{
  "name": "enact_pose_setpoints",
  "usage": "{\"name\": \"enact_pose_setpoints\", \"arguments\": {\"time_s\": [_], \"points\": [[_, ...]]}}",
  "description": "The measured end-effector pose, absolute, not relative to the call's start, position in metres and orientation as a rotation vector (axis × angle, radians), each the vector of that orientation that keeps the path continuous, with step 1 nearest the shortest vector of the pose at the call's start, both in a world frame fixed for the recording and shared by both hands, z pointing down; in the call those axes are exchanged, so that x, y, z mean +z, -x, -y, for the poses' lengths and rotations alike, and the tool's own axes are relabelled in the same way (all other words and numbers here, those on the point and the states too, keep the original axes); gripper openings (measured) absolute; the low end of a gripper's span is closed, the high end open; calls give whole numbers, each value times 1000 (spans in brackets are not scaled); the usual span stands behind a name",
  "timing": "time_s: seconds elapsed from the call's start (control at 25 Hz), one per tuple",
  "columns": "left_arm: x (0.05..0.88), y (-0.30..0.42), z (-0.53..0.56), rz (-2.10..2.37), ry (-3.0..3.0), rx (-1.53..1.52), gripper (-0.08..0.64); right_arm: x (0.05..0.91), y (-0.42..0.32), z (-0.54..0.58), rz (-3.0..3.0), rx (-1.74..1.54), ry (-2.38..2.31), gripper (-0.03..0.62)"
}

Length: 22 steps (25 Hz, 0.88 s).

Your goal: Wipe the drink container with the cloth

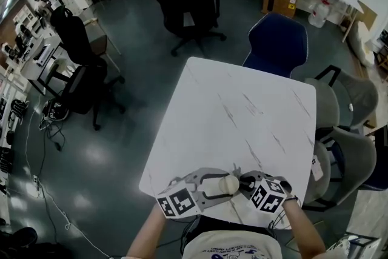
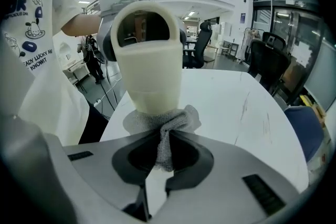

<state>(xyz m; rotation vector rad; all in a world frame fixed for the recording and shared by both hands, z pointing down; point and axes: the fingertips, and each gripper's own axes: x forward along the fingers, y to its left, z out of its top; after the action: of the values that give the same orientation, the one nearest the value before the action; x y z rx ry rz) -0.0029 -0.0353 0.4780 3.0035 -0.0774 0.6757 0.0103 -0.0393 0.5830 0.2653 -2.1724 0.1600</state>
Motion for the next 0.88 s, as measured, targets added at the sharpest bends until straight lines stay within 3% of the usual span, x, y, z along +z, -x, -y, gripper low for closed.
{"name": "enact_pose_setpoints", "arguments": {"time_s": [0.88], "points": [[473,8,40,742,-2874,454,259,616,-9,34,2143,214,-282,43]]}}
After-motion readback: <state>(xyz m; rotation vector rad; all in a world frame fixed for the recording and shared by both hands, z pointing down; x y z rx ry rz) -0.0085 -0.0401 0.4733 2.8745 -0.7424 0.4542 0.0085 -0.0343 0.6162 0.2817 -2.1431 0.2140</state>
